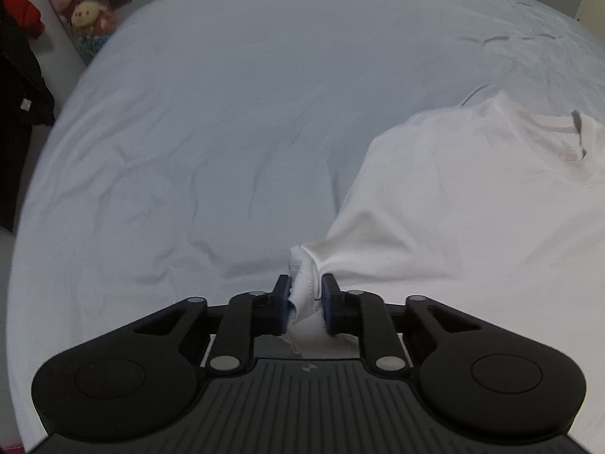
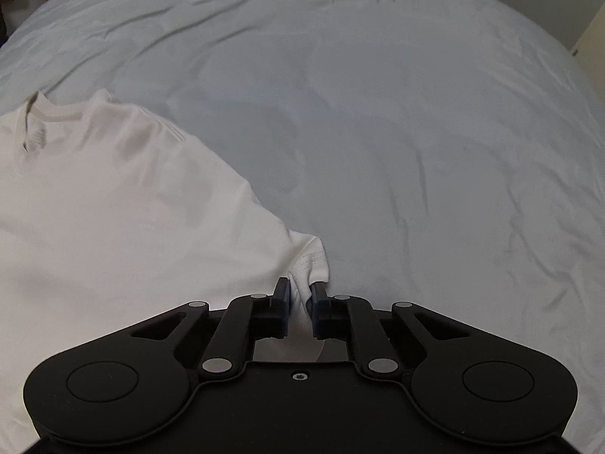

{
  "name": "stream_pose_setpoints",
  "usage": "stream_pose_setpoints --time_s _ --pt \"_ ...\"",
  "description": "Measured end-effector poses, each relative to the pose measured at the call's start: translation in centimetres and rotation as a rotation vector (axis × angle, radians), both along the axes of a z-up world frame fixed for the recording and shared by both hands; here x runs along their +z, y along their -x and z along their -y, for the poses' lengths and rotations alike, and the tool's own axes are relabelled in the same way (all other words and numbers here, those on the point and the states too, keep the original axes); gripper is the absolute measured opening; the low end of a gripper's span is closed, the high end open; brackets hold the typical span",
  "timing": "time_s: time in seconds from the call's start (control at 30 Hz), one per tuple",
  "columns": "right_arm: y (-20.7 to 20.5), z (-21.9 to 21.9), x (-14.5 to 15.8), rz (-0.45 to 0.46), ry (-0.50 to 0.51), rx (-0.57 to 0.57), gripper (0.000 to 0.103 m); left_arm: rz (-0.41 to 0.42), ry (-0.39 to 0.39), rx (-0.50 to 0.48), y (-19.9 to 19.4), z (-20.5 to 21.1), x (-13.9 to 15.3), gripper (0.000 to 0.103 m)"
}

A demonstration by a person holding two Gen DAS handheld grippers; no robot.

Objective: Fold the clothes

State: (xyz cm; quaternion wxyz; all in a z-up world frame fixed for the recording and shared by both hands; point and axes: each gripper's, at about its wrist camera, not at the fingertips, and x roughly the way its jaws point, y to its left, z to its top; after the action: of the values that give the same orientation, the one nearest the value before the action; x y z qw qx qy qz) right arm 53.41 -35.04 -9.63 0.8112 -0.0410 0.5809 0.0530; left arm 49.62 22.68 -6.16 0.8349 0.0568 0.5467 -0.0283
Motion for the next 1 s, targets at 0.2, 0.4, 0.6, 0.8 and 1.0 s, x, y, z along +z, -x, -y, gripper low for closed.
stream_pose_setpoints --time_s 0.2,0.4,0.6,0.8,1.0 --pt "0.2 -2.1 4.3 0.037 -0.053 0.026 0.009 0.059 0.047 -0.031 0.8 2.1 4.4 0.013" --pt "1.0 -7.1 7.2 0.052 -0.099 0.134 0.009 0.078 0.100 -0.109 0.9 7.1 6.9 0.013" --pt "1.3 -13.9 6.6 0.009 -0.162 0.234 0.009 0.019 0.167 -0.174 0.7 11.8 4.5 0.013" --pt "1.6 -18.9 3.1 -0.078 -0.186 0.308 0.010 -0.064 0.224 -0.245 1.4 14.2 1.4 0.016" --pt "1.6 -18.4 2.5 -0.065 -0.152 0.285 0.023 -0.067 0.296 -0.305 2.4 14.8 0.8 0.036"
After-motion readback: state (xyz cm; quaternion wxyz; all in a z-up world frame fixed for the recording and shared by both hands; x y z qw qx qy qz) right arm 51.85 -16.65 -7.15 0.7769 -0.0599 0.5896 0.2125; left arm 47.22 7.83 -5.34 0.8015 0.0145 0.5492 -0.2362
